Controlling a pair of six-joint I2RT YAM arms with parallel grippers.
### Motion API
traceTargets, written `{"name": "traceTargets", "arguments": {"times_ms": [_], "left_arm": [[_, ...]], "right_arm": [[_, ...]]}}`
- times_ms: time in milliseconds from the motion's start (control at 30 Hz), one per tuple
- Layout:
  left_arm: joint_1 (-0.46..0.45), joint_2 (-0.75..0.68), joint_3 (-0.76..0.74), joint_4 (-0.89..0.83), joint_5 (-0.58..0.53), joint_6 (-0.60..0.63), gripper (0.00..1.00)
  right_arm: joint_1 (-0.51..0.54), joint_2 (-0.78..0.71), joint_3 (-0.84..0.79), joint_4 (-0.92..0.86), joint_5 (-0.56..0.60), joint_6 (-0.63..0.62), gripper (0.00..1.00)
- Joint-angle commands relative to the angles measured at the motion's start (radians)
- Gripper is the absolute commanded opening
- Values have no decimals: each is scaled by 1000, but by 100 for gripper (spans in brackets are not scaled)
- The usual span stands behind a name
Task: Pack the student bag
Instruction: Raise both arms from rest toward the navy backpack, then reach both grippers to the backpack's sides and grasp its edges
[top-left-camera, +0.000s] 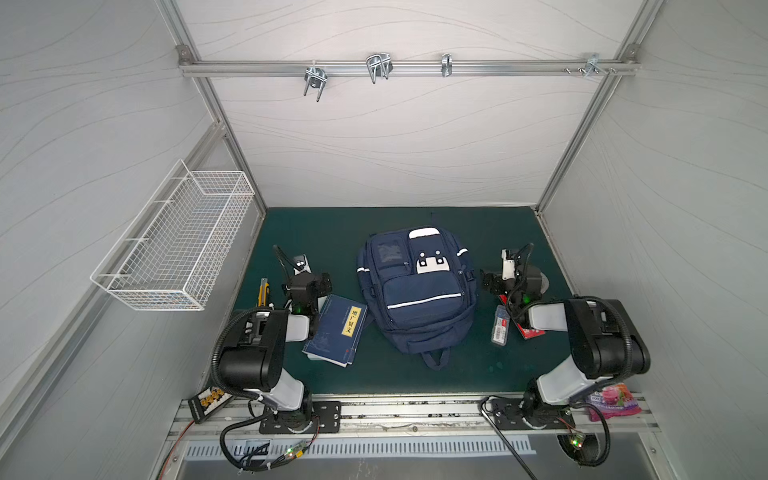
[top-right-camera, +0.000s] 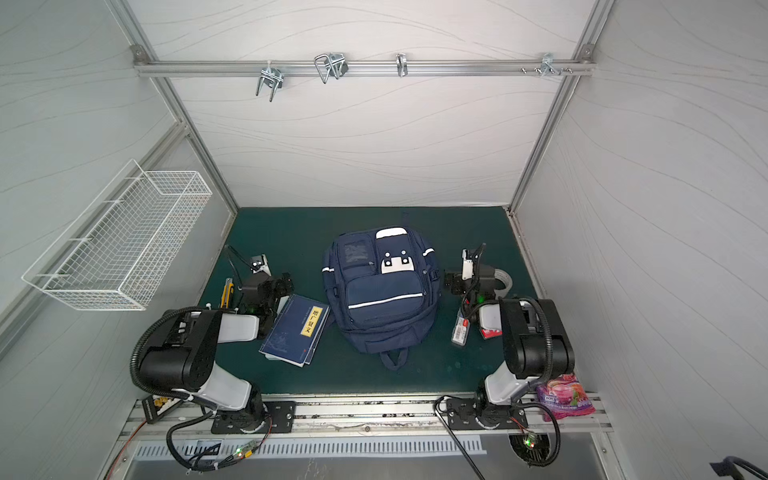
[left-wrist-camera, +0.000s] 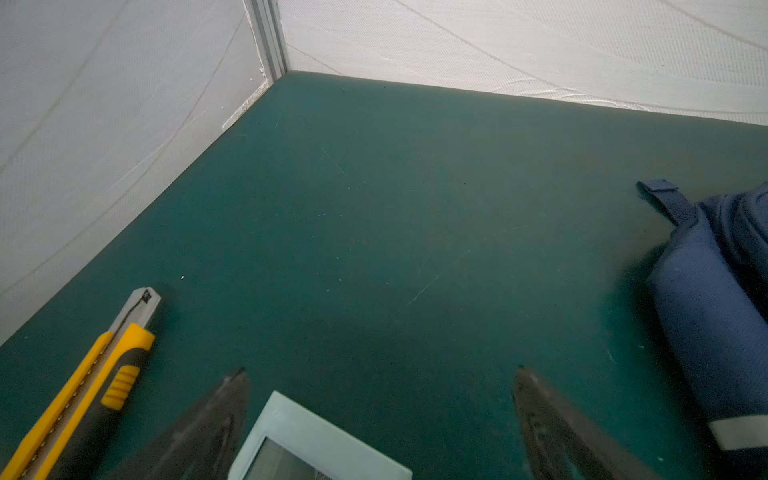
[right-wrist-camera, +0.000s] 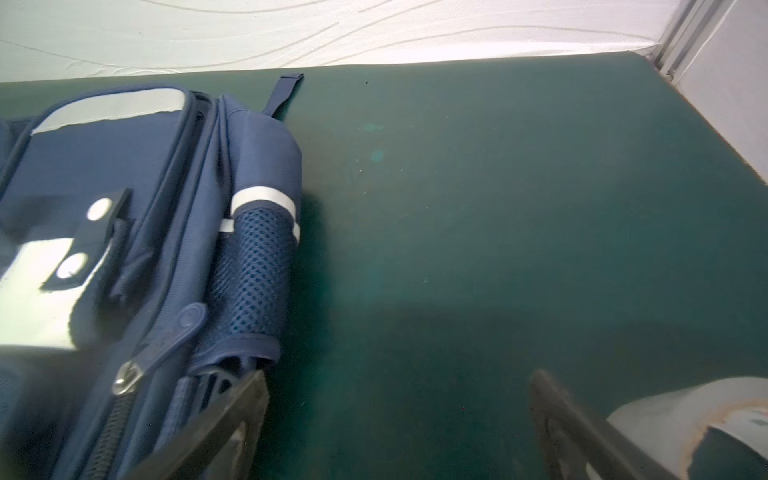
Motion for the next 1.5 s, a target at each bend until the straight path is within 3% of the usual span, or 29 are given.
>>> {"name": "traceTargets", "arguments": {"times_ms": [0,767,800,833,900,967,1067,1133,1167,1267,1367,1467], "left_arm": [[3,6,25,37,3,4,99],[6,-8,37,-12,12,-2,99],[6,-10,34,-6,13,-2,97],[6,-20,44,-2,19,12,94],[-21,-113,216,-382,-52,17,99],[-49,-165,439,-757,-198,-133,99],[-68,-194,695,-1219,-101,-490,98],[-123,-213,727,-1323,14,-652,96],[-170,-222,710,-1333,87,-714,96],[-380,-216,650,-1325,179,-794,97],[-561,-168,652,-1390,187,-845,97],[-659,-141,622,-1368,245,-894,98]], "right_arm": [[10,-19,-9,8,4,-22,99],[12,-33,8,-21,25,-18,99],[16,-59,47,-115,65,-4,99],[26,-111,135,-321,120,15,99],[39,-176,443,-861,243,234,99],[50,-169,680,-1175,109,327,99],[27,-142,708,-1234,-13,607,99],[-36,-95,706,-1217,-260,701,99],[-25,-79,733,-1262,-271,704,99],[103,-33,901,-1478,-77,551,99],[171,50,1027,-1677,-3,483,99],[187,61,1007,-1715,43,474,99]]}}
